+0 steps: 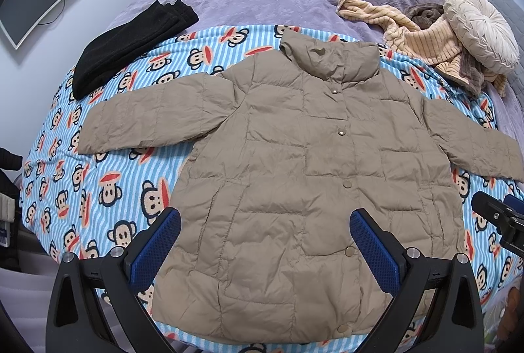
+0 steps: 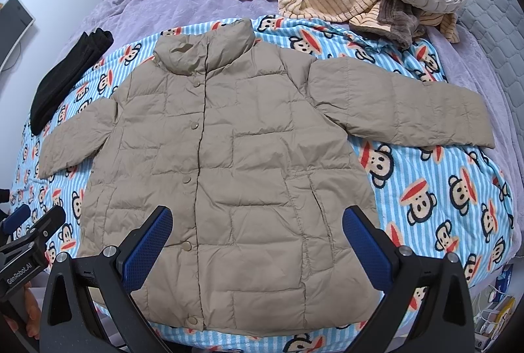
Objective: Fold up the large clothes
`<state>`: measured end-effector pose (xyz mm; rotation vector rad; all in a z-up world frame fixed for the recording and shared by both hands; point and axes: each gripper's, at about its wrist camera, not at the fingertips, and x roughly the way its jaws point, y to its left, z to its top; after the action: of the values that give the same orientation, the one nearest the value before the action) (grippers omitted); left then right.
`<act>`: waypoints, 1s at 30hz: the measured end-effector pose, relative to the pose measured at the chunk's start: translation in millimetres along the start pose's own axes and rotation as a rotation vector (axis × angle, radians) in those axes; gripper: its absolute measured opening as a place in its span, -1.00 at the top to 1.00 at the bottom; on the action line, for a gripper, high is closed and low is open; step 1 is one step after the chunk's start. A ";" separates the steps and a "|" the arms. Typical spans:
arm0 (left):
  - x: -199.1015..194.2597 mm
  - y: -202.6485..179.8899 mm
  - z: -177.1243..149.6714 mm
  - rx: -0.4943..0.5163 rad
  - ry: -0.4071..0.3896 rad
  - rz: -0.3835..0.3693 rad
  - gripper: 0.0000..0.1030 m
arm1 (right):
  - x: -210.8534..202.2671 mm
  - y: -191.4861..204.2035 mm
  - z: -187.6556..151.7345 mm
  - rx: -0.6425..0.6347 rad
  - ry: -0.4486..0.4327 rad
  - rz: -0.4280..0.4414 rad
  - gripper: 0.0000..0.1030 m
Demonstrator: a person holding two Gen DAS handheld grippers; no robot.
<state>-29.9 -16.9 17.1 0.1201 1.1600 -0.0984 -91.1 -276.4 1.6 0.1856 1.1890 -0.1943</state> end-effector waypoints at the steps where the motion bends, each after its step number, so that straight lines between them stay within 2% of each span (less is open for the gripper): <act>1: 0.9 0.8 -0.5 0.000 0.003 -0.002 -1.00 | -0.5 -0.6 -0.2 0.000 0.001 -0.001 -1.00; 11: 17.2 18.6 -0.6 -0.011 0.039 -0.037 -1.00 | 4.2 12.8 -2.6 0.005 0.023 -0.005 -1.00; 18: 48.5 52.6 2.5 -0.054 0.090 -0.106 -1.00 | 19.4 40.3 -4.0 0.026 0.009 0.061 -1.00; 21: 68.0 74.0 4.4 -0.083 0.107 -0.154 -1.00 | 36.4 58.6 -8.1 0.037 0.077 0.082 -1.00; 24: 93.2 105.2 9.2 -0.141 0.123 -0.194 -1.00 | 56.6 81.5 -13.3 0.025 0.128 0.061 -1.00; 30: 155.9 197.7 25.4 -0.352 0.094 -0.282 -1.00 | 101.5 126.2 -22.4 0.018 0.169 0.082 -1.00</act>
<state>82.6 172.6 -107.4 -0.3550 1.2657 -0.1369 -43.5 -154.1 -95.9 0.2699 1.3449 -0.1192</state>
